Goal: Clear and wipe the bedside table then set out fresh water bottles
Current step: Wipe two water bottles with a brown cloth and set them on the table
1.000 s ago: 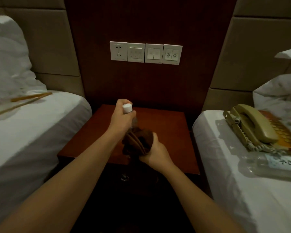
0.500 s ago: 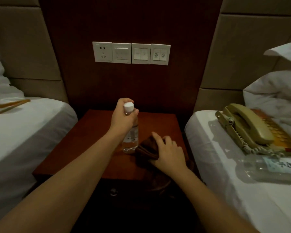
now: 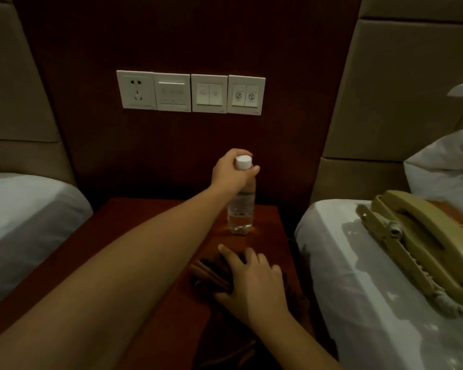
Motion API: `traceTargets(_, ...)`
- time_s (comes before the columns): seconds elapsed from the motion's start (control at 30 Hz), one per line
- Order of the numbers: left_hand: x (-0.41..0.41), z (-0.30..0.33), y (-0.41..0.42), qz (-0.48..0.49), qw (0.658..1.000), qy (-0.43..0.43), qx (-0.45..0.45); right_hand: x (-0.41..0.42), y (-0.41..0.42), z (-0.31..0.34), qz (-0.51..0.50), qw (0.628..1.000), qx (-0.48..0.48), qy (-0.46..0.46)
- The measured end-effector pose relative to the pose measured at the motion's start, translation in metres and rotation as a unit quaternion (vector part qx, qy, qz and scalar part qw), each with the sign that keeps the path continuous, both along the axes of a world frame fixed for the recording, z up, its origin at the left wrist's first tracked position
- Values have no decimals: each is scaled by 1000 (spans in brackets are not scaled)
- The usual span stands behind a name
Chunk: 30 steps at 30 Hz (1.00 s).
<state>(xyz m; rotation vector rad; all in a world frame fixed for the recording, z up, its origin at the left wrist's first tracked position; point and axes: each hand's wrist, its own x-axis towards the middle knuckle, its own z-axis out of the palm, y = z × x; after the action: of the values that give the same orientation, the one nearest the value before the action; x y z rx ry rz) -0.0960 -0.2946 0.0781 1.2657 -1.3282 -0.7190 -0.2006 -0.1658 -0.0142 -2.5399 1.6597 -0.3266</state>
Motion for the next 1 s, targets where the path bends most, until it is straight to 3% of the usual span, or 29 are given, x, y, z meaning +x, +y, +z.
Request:
traceTargets(0.57,-14,-6,-72,-20,999,3,-25,12,-47,-9,-22,997,-50,-46)
traceTargets(0.7,-14,-7,-70,-38,999,1,0,12,-47,-10,-23,997,-50,-46)
traceTargets(0.83,-10,1,-59,-10,996,-86,18,12,-48,-10,-28,997,-51,-45)
traceTargets(1.0,0,22,-5,-7,999,-46,-26,16,-49,-5,-35,999,-31,-23)
